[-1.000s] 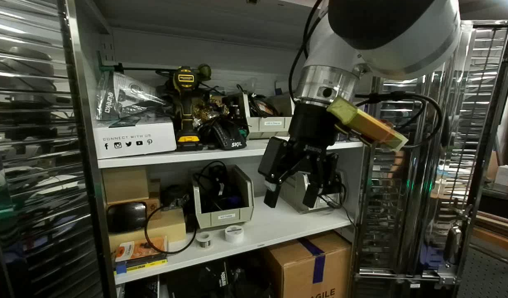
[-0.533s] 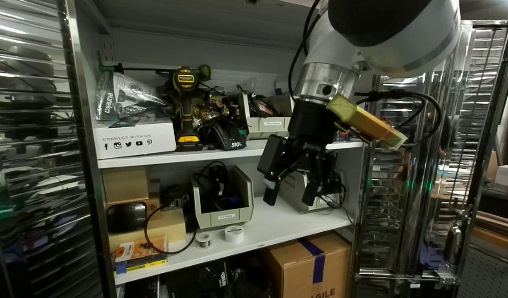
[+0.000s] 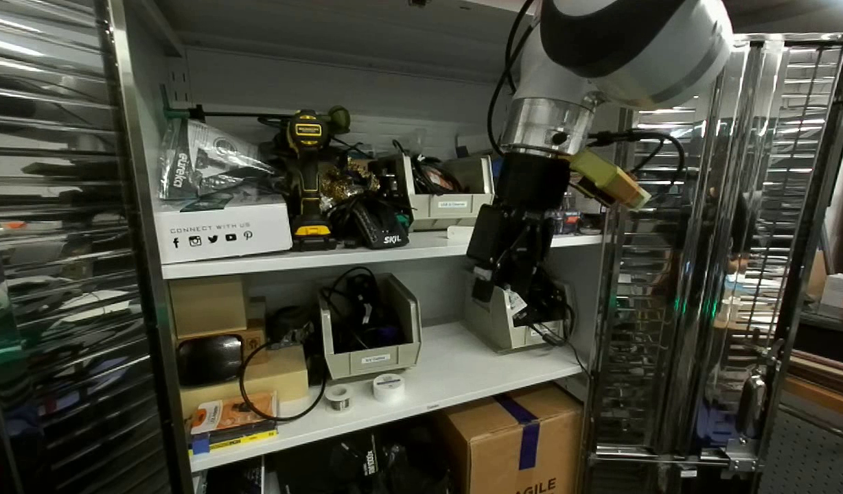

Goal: Put the white object into the compartment.

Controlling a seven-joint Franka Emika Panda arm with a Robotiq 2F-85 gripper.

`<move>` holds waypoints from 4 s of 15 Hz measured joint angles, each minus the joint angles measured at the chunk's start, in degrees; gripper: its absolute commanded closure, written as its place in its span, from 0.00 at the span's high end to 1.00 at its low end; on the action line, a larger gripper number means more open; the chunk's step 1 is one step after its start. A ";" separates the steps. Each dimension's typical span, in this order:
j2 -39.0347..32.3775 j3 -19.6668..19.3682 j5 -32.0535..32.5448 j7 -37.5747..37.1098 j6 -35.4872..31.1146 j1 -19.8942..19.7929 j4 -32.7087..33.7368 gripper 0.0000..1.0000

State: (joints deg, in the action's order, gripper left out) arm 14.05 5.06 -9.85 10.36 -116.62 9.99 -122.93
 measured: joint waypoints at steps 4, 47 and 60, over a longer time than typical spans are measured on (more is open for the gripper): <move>-8.81 -2.08 2.00 13.48 4.77 -0.90 11.57 1.00; -46.97 -0.45 21.75 28.62 19.54 -6.10 67.62 0.07; -25.45 -2.62 27.65 -12.28 -20.23 -1.38 30.24 0.07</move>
State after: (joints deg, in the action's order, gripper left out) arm -11.40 2.43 17.80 -1.92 -136.84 8.61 -92.69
